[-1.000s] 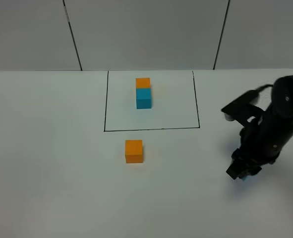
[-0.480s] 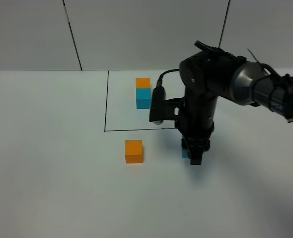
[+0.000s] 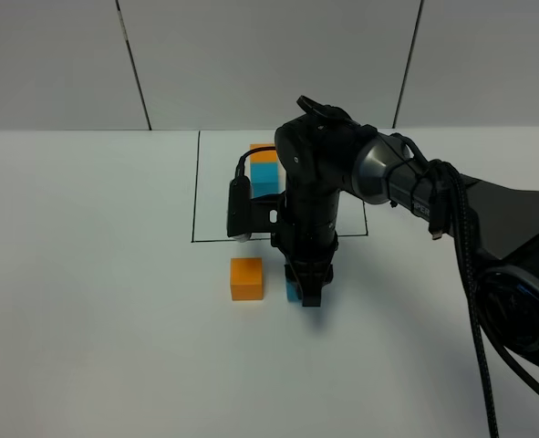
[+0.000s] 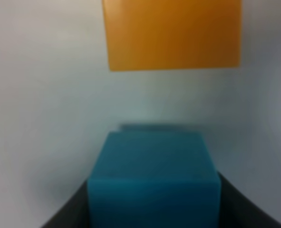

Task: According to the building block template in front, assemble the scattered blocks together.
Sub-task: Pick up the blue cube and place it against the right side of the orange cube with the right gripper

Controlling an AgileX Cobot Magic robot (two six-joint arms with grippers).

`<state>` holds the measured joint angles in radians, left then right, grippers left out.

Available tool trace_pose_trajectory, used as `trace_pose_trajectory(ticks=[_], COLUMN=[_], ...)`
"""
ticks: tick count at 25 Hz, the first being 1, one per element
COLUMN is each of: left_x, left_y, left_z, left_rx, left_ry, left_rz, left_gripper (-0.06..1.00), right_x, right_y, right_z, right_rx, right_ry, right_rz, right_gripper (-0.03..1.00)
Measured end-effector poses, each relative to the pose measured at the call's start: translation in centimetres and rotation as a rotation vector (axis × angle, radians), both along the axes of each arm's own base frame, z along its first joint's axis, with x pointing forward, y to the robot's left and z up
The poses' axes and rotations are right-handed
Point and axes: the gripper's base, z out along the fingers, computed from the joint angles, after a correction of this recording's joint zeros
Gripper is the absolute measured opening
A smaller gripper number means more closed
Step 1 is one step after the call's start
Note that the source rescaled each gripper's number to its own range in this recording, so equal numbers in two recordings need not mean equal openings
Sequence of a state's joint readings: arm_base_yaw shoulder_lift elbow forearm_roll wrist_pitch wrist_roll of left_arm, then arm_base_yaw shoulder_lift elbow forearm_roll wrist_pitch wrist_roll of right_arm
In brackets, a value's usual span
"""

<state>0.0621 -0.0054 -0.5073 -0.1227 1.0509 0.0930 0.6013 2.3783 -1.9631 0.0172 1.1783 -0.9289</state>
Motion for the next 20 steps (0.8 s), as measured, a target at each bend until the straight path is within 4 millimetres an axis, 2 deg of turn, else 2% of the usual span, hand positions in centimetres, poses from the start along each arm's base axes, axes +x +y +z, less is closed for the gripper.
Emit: trace_pose_trajectory(ticks=[7, 20], left_x=[0.0, 0.0], left_y=[0.0, 0.0], left_z=[0.0, 0.0], left_rx=[0.000, 0.001], left_ry=[0.000, 0.000], left_rz=[0.000, -0.001], left_gripper=[0.71, 0.71], right_x=[0.1, 0.5], right_y=[0.3, 0.8], right_z=[-1.4, -1.6], right_rx=[0.018, 0.060], right_ry=[0.022, -0.016], right_rz=[-0.010, -0.016], right_gripper=[0.01, 0.01])
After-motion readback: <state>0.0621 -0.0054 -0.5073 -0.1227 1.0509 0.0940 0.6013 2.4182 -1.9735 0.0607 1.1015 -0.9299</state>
